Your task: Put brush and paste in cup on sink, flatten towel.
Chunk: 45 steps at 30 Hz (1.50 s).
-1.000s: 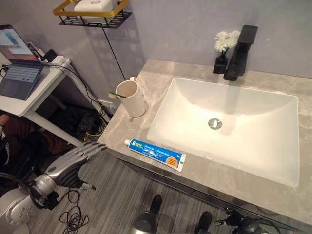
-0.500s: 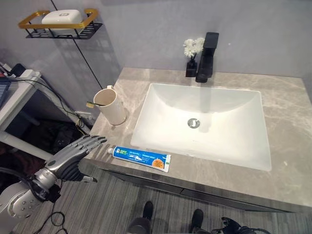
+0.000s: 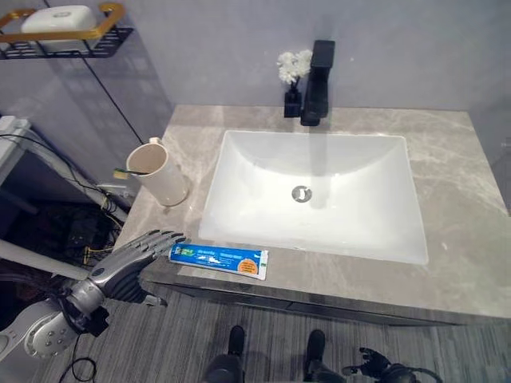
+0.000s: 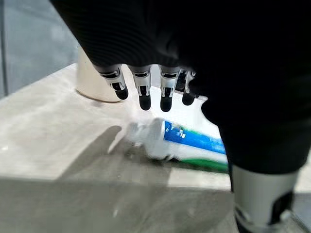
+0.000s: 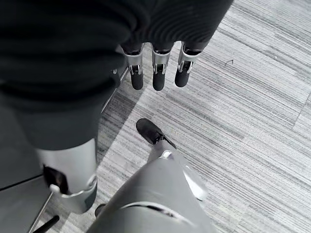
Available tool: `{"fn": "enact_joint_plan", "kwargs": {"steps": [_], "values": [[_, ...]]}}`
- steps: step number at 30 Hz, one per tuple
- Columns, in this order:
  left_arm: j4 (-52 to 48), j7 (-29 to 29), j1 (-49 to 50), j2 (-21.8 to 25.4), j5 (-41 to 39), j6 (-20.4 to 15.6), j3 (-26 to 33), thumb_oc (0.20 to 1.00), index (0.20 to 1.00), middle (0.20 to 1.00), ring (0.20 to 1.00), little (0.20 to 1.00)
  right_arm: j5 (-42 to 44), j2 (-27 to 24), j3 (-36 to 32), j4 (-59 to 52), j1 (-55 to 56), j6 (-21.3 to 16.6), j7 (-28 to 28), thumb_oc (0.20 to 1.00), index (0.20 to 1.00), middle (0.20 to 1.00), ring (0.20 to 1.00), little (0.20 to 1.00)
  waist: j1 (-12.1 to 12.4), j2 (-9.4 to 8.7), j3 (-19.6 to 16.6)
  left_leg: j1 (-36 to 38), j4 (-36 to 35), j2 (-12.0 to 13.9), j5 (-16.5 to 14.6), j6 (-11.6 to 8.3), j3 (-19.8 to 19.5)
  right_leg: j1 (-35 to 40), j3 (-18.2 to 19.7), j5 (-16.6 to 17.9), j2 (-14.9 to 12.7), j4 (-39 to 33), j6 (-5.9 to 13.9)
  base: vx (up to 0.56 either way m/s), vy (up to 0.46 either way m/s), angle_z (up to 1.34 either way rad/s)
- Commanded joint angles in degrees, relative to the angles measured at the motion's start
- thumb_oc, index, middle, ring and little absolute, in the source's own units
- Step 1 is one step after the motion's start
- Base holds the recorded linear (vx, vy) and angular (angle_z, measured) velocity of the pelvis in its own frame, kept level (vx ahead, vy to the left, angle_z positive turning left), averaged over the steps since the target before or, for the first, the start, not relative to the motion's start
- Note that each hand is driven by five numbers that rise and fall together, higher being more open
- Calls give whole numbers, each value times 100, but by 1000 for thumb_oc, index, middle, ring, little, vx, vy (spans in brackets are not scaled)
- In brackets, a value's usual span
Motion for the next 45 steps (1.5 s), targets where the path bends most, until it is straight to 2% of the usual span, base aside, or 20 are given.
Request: {"fn": "enact_joint_plan", "kwargs": {"steps": [1,7,11,18,30,45], "values": [[-215,49,-237,-65,-229,-43,-81,1000,1000,1000,1000,1000,119,99,223,-106,-222,-18,-88,1000,1000,1000,1000,1000,-75,-327,-16,-295,25,-45,167,54,-270,322,336,-66,-263,49,248,66,-31,-1],[-229,-12,-284,-214,-401,35,-160,1000,1000,1000,1000,1000,212,110,164,-84,-233,8,-131,1000,1000,1000,1000,1000,-111,-418,-42,-262,25,-1,161,35,-282,349,335,-107,-212,49,236,34,-19,-1],[-98,11,-508,-467,-385,90,-454,1000,1000,1000,1000,1000,230,163,214,-113,-251,5,-161,1000,1000,1000,1000,1000,-131,-479,-43,-267,25,24,167,25,-266,335,330,-107,-186,49,228,0,0,0],[17,-53,-583,-522,-364,129,-663,1000,1000,1000,1000,1000,275,193,229,-103,-269,8,-191,1000,1000,1000,1000,1000,-150,-506,-63,-261,25,42,159,23,-251,333,352,-116,-171,49,220,0,0,0],[327,-118,-513,-1060,-954,338,-729,1000,1000,1000,1000,1000,314,226,168,-32,-258,38,-254,1000,1000,1000,1000,1000,-177,-489,-48,-310,25,38,167,38,-239,261,385,-92,-185,49,223,0,0,0],[431,-212,-430,-1055,-868,427,-769,1000,1000,1000,1000,1000,277,254,203,-63,-310,49,-309,1000,1000,1000,1000,1000,-177,-505,-28,-261,25,15,121,97,-133,236,491,-83,-200,49,226,-1,3,-3]]}}
